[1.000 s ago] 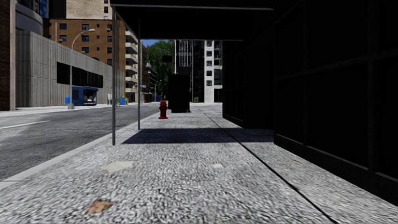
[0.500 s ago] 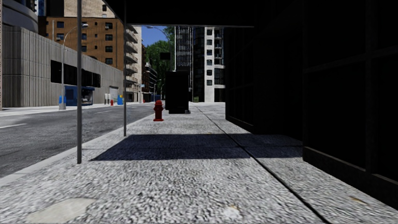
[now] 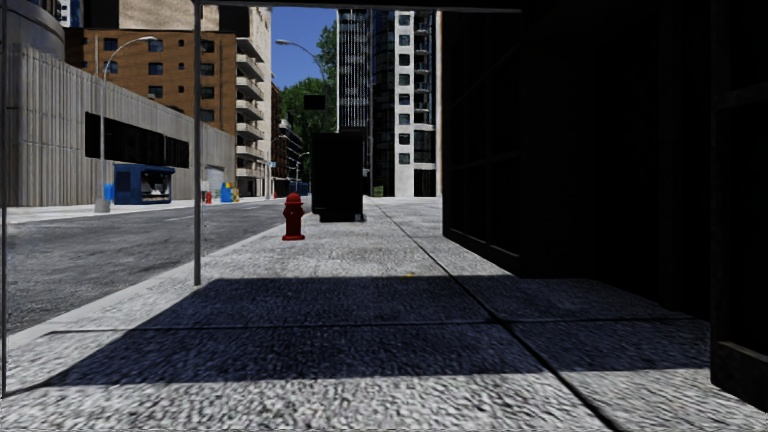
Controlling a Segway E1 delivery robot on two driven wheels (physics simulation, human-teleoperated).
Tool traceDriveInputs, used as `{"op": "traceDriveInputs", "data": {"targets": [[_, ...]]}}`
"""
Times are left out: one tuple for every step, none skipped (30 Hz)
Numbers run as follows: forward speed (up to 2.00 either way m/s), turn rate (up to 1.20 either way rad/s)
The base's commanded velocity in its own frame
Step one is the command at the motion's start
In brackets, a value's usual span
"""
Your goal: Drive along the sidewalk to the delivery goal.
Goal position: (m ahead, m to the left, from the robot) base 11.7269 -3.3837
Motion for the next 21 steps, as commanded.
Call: {"op": "traceDriveInputs", "data": {"targets": [[2.0, 0.0], [2.0, 0.0], [2.0, 0.0], [2.0, 0.0], [2.0, 0.0], [2.0, 0.0], [2.0, 0.0], [2.0, 0.0], [2.0, 0.0], [2.0, 0.0], [2.0, 0.0], [2.0, 0.0], [2.0, 0.0], [2.0, 0.0], [2.0, 0.0], [2.0, 0.0], [2.0, 0.0], [2.0, 0.0], [2.0, 0.0], [2.0, 0.0], [2.0, 0.0]]}}
